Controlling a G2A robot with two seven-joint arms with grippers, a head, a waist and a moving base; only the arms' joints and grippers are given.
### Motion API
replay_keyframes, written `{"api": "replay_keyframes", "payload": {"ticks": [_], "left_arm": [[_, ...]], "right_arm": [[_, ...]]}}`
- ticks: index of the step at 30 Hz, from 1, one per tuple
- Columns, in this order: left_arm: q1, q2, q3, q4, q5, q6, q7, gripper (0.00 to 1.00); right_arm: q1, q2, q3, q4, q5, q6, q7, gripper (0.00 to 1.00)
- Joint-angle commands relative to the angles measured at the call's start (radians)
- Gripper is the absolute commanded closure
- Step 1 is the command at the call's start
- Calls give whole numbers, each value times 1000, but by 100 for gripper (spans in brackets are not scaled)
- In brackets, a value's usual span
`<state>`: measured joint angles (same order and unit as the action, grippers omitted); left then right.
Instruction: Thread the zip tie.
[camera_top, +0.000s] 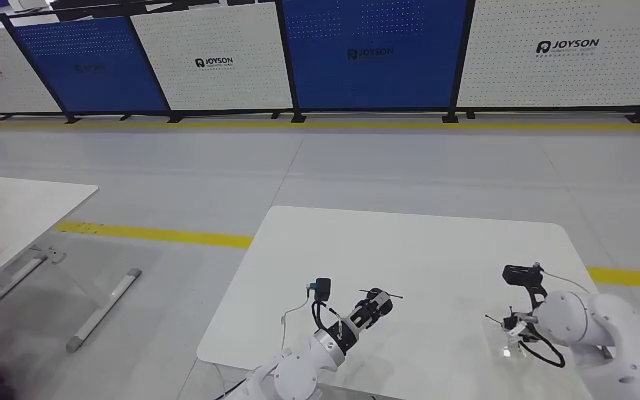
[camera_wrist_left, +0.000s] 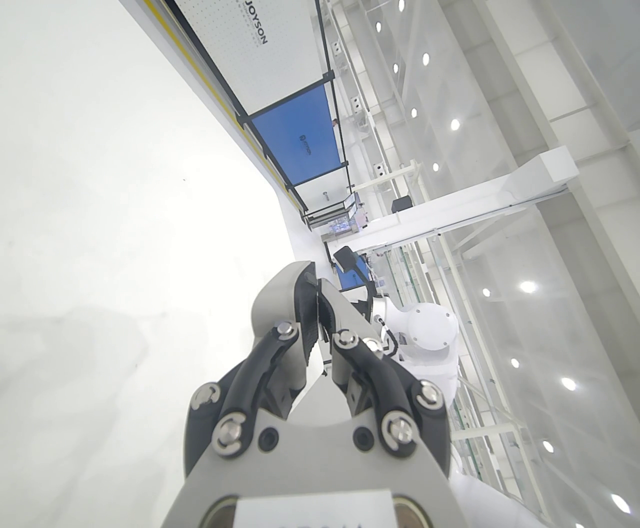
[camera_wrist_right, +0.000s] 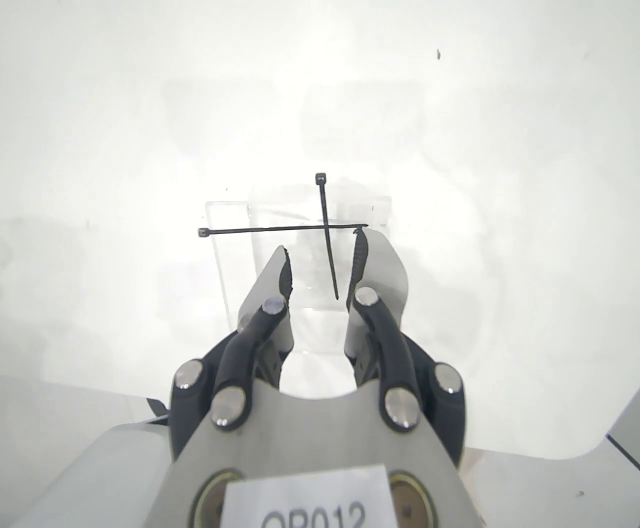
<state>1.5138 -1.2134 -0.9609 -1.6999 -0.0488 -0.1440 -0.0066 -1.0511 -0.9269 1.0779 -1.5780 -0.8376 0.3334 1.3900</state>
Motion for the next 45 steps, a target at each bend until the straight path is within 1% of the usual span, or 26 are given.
{"api": "replay_keyframes", "payload": {"ticks": [1, 4, 5, 10, 12, 20, 28, 31, 33, 34, 40, 43, 45], "left_arm": [[0, 0, 0, 0, 0, 0, 0, 100], [0, 0, 0, 0, 0, 0, 0, 100], [0, 0, 0, 0, 0, 0, 0, 100], [0, 0, 0, 0, 0, 0, 0, 100], [0, 0, 0, 0, 0, 0, 0, 100], [0, 0, 0, 0, 0, 0, 0, 100], [0, 0, 0, 0, 0, 0, 0, 100], [0, 0, 0, 0, 0, 0, 0, 100], [0, 0, 0, 0, 0, 0, 0, 100], [0, 0, 0, 0, 0, 0, 0, 100], [0, 0, 0, 0, 0, 0, 0, 100], [0, 0, 0, 0, 0, 0, 0, 100], [0, 0, 0, 0, 0, 0, 0, 100]], "right_arm": [[15, 5, -21, 3, 4, 7, 0, 74], [38, 11, -48, 23, 8, 7, 0, 74], [45, 13, -56, 32, 8, 7, 0, 76], [78, 19, -94, 58, 24, 7, 0, 76], [87, 21, -107, 64, 30, 7, 0, 79], [133, 21, -165, 100, 52, 7, 0, 80], [168, 19, -205, 140, 80, 7, 0, 82], [180, 17, -221, 153, 87, 7, 0, 85], [188, 16, -230, 162, 91, 7, 0, 93], [193, 15, -234, 170, 94, 7, 0, 100], [203, 18, -243, 181, 97, 7, 0, 100], [189, 27, -220, 164, 91, 7, 0, 100], [165, 36, -185, 136, 90, 7, 0, 100]]}}
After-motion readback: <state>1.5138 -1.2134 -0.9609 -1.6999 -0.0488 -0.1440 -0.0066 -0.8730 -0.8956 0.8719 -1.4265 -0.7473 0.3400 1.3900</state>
